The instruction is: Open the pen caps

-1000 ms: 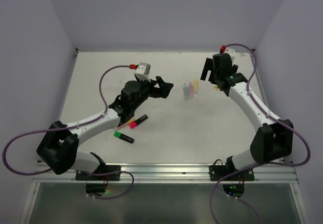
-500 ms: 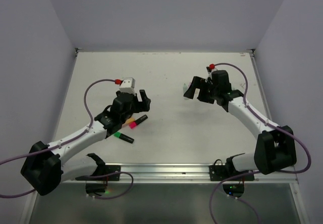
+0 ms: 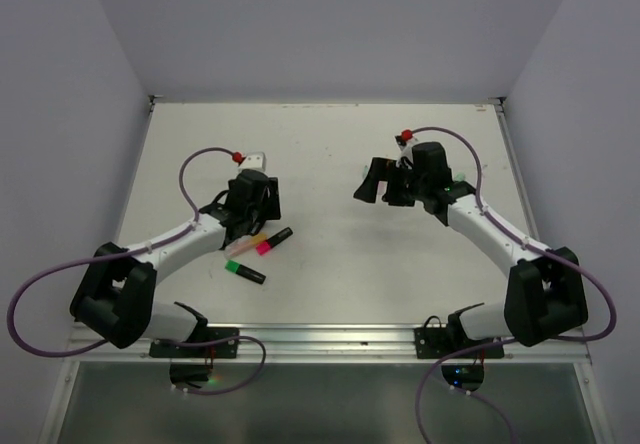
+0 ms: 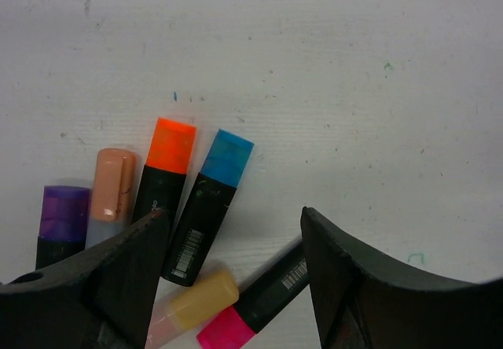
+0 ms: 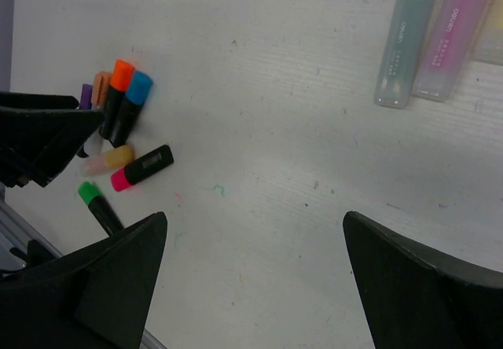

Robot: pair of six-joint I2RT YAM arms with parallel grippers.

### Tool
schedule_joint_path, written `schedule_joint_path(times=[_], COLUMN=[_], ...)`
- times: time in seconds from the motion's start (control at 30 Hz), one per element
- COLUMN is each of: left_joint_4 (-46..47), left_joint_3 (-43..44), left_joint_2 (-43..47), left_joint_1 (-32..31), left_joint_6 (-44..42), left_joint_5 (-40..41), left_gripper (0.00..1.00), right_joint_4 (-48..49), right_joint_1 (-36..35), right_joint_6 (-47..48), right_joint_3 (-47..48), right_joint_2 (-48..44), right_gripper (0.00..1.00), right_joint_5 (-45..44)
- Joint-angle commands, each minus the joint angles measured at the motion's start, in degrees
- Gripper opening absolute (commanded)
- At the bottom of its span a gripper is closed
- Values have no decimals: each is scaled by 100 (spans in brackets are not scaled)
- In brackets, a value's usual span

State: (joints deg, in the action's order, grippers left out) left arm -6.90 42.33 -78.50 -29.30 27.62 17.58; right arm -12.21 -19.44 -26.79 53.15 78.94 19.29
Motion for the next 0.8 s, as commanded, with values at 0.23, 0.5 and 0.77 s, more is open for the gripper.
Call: schedule_joint_path(times=[0.23, 0.5, 0.77], left_joint_4=[109, 329, 505], left_joint_3=[22, -225, -295], left_joint_2=[-420, -508, -921], left_joint_1=[30, 30, 30], left_joint_6=[68, 139, 226], left_joint_5=[-97, -159, -290], left_gripper=[70, 70, 70], right_joint_4=[333, 324, 473], right_joint_1=[2, 11, 11], right_joint_6=[121, 77, -55], right_joint_3=[-331, -384, -463], right_joint_2=[-467, -590, -643], right_gripper=[99, 99, 98], right_joint_5=[145, 145, 207])
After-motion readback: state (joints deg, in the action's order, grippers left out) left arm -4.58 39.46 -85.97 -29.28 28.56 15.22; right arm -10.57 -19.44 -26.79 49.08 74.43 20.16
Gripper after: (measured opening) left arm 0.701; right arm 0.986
